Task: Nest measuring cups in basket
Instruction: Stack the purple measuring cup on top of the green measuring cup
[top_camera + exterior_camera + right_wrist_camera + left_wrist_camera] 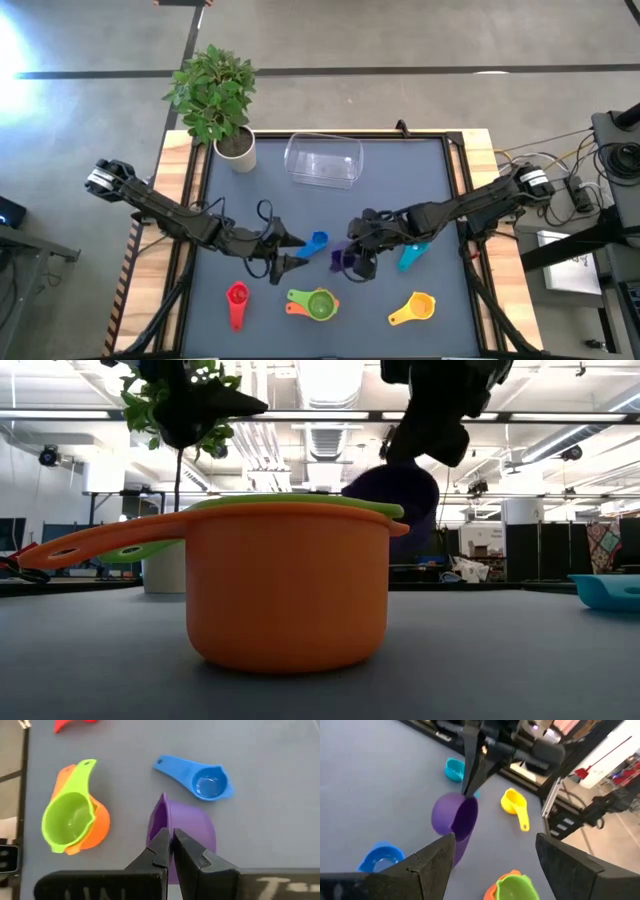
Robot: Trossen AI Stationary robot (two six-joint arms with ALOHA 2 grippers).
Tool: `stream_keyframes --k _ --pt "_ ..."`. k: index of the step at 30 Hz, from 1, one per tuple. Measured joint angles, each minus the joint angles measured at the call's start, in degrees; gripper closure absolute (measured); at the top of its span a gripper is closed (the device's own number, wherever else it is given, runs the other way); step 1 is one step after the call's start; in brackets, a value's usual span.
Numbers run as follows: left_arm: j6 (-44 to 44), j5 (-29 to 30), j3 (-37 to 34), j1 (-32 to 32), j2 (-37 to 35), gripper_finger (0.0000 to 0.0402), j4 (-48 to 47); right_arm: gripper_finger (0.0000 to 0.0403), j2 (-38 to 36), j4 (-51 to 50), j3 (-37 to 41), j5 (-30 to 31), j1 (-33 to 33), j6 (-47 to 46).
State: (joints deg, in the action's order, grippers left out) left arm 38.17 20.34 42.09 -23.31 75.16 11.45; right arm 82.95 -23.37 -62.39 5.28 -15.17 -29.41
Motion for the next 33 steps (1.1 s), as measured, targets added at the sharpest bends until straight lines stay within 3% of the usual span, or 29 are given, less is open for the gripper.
stream_keyframes --k 10,16,25,33 --pt "0.06 -0.01 -0.01 0.0 2.18 0.0142 -1.83 0.0395 -0.38 -10.5 0.89 6.95 0.64 -4.02" --pt "-0.08 -0.39 0.28 0.0 4.17 0.0142 -1.99 0.0379 -0.58 -12.78 1.18 7.3 0.66 -2.4" --pt "-2.21 -1.92 0.28 -0.06 5.88 0.0142 -2.18 0.0267 -0.4 -14.64 1.05 7.18 -1.25 5.76" --pt "-3.43 -1.94 0.28 -0.11 5.92 0.0142 -2.13 0.0195 -0.33 -19.33 2.18 6.23 -1.49 -12.58"
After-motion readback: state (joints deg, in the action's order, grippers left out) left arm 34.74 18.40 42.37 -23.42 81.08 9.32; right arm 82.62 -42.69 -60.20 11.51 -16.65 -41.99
